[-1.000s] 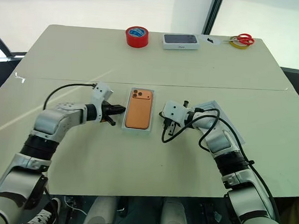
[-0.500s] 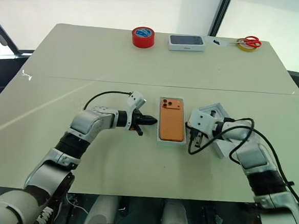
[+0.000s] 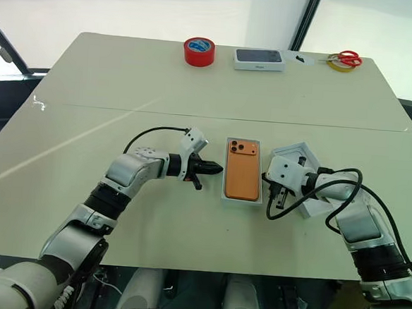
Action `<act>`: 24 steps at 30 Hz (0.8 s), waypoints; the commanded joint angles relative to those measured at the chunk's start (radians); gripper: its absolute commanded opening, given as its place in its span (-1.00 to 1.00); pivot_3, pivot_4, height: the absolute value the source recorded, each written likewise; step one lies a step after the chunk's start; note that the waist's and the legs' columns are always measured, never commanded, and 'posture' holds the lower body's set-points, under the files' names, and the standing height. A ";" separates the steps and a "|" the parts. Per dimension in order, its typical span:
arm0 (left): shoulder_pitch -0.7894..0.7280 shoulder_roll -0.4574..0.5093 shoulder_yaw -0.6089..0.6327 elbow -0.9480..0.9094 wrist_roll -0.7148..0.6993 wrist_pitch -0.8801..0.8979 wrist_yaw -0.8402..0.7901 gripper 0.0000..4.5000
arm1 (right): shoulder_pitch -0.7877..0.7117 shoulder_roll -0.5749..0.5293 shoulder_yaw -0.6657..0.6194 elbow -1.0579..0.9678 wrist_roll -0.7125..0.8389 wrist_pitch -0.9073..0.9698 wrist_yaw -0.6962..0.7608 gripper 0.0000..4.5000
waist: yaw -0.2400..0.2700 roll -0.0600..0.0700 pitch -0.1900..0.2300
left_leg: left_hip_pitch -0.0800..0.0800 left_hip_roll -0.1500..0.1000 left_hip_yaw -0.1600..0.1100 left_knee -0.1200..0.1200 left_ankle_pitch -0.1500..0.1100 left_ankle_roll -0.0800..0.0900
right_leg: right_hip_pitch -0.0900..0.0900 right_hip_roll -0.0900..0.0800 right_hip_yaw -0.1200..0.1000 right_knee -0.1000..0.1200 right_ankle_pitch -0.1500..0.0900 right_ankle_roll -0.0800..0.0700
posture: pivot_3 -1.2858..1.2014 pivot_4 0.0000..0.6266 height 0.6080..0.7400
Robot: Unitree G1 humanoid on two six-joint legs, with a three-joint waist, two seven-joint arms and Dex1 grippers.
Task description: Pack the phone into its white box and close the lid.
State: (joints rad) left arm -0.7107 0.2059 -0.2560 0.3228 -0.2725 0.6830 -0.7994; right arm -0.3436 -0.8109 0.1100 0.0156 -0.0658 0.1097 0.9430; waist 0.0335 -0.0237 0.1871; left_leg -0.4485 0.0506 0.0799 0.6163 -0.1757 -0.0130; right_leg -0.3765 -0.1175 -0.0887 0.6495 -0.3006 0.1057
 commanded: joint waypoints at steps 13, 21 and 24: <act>0.108 0.147 0.135 -0.147 -0.015 -0.143 -0.025 -0.97 | -0.137 -0.008 -0.013 0.245 -0.088 -0.166 -0.139 -1.00 | -0.012 0.000 0.000 | 0.001 0.000 0.001 0.001 0.000 0.000 | 0.003 0.000 -0.001 0.000 0.000 0.000 | 0.03 -0.52 1.00; 0.195 0.272 0.206 -0.262 -0.067 -0.163 -0.118 -0.74 | -0.036 -0.042 -0.158 0.052 0.113 0.066 -0.062 -0.76 | -0.021 0.000 0.000 | 0.001 0.000 0.000 -0.001 0.000 0.000 | 0.002 -0.001 -0.001 0.000 0.000 0.000 | 0.03 -0.52 1.00; 0.252 0.335 0.236 -0.331 -0.115 -0.211 -0.216 -0.19 | 0.042 -0.042 -0.237 -0.141 0.209 0.284 -0.068 -0.19 | -0.025 0.002 0.001 | 0.002 0.001 0.000 -0.003 0.000 0.000 | 0.002 0.000 0.000 0.001 0.000 0.000 | 0.03 -0.52 1.00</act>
State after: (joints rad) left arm -0.4626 0.5283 -0.0488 0.0483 -0.3508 0.5056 -0.9721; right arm -0.3048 -0.8477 -0.0735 -0.0204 0.0825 0.3080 0.8747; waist 0.0085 -0.0212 0.1880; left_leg -0.4453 0.0522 0.0797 0.6137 -0.1759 -0.0128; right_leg -0.3741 -0.1175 -0.0891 0.6502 -0.3005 0.1059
